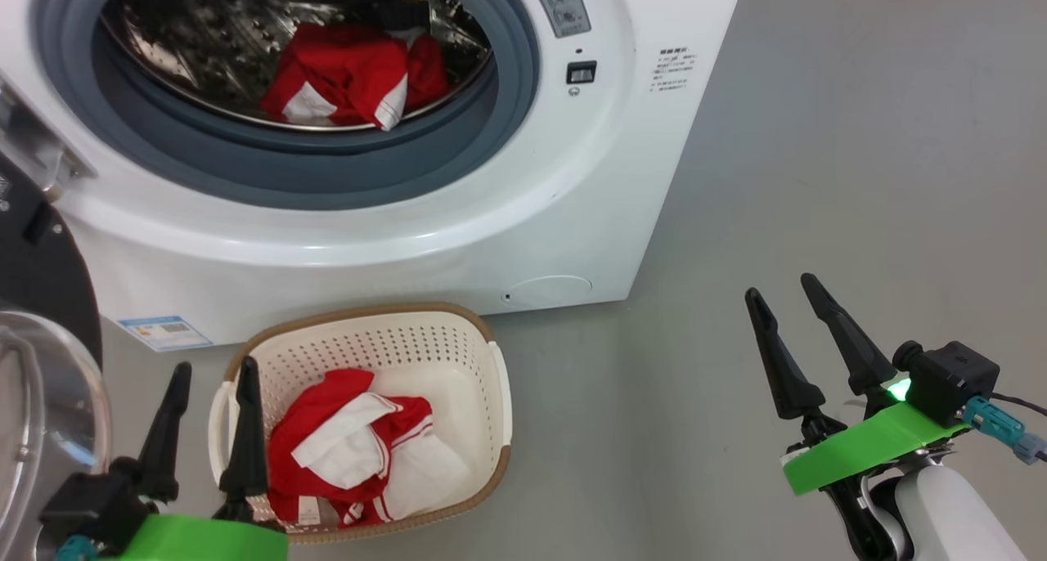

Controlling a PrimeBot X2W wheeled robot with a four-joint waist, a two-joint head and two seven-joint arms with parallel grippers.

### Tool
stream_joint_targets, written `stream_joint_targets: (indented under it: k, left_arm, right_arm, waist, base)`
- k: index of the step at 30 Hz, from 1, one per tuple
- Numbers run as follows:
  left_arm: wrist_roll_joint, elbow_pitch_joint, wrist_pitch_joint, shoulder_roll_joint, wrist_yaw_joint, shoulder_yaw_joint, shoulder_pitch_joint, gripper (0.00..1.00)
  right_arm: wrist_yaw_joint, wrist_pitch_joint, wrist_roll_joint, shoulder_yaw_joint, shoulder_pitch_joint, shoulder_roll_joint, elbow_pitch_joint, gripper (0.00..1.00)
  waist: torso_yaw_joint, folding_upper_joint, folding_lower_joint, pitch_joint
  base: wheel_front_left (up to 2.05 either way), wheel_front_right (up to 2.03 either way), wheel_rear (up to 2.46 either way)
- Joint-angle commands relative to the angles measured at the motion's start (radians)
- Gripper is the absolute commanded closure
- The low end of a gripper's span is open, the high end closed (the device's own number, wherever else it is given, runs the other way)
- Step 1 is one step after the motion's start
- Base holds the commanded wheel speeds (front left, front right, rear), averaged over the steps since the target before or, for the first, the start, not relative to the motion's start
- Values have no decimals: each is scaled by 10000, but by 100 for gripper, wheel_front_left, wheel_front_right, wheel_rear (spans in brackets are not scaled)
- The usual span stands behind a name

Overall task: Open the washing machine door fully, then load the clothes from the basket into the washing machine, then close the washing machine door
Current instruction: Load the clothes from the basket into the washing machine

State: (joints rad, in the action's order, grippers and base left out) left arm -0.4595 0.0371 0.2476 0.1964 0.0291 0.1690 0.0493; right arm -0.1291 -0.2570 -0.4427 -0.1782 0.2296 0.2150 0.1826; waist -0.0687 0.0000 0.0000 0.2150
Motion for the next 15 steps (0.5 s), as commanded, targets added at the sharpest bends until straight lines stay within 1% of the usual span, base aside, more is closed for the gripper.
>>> stream_joint_targets:
  k: [1,9,15]
  left_arm:
    - [-15,-136,7,285,-109,-317,478,0]
    - [-135,273,-22,385,-260,-335,1133,0]
    - [-142,846,-44,509,-465,-241,1620,0]
  right_arm:
    - [-16,-48,24,-172,230,-13,-289,0]
    - [-16,-48,163,-55,527,-260,-421,0]
    - [-16,-48,258,-32,753,-423,-468,0]
  waist:
    - [-122,0,0,265]
    - [-316,0,0,1121]
    - [-454,0,0,1525]
  base:
    - [0,0,0]
    - [0,0,0]
    - [0,0,0]
